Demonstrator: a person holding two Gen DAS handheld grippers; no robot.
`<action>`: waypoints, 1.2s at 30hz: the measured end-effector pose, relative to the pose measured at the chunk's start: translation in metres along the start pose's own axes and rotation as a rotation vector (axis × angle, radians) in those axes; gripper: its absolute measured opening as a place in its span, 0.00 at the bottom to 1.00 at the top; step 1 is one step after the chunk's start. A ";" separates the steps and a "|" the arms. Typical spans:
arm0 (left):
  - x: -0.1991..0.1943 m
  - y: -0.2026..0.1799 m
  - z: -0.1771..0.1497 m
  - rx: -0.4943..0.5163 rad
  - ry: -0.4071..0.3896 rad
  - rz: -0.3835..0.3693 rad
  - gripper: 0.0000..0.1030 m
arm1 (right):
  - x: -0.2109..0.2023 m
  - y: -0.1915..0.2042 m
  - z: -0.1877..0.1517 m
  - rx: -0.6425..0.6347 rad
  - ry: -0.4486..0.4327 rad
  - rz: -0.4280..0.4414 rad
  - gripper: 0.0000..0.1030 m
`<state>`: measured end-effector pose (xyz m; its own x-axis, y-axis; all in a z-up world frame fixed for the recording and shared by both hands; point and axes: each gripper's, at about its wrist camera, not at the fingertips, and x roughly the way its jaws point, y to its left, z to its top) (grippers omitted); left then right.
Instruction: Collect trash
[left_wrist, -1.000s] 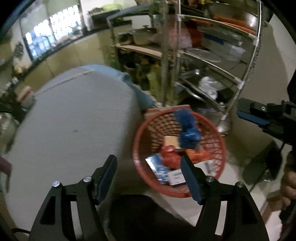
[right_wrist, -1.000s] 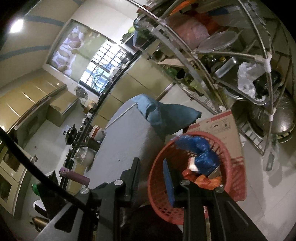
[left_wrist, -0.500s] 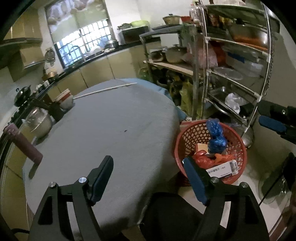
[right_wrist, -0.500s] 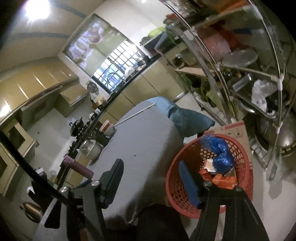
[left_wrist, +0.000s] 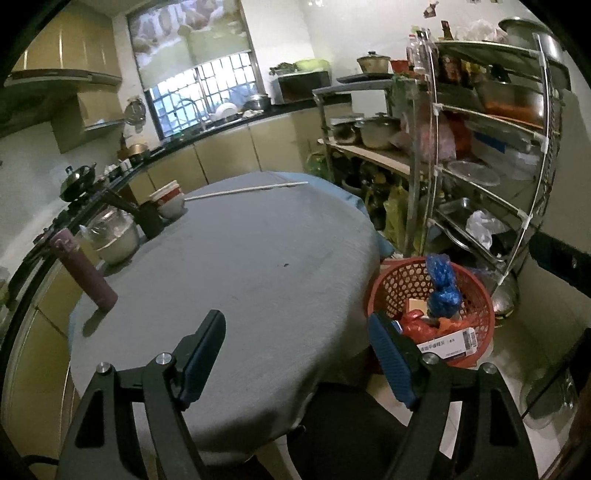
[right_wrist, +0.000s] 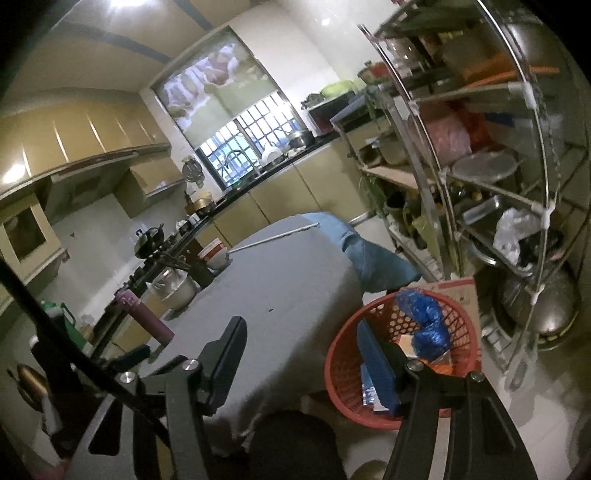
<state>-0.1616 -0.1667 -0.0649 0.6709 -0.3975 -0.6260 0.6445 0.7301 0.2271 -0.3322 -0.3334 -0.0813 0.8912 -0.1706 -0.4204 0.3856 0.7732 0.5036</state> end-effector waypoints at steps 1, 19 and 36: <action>-0.002 0.000 0.000 -0.001 -0.005 0.006 0.78 | -0.002 0.002 -0.001 -0.014 -0.003 -0.005 0.65; -0.040 0.021 -0.003 -0.028 -0.074 0.089 0.85 | -0.018 0.034 -0.021 -0.089 0.019 -0.066 0.65; -0.052 0.052 -0.018 -0.093 -0.086 0.107 0.87 | -0.026 0.077 -0.036 -0.177 -0.028 -0.207 0.65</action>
<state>-0.1696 -0.0976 -0.0336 0.7651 -0.3583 -0.5350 0.5341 0.8172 0.2165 -0.3342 -0.2471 -0.0591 0.8048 -0.3514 -0.4784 0.5149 0.8143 0.2681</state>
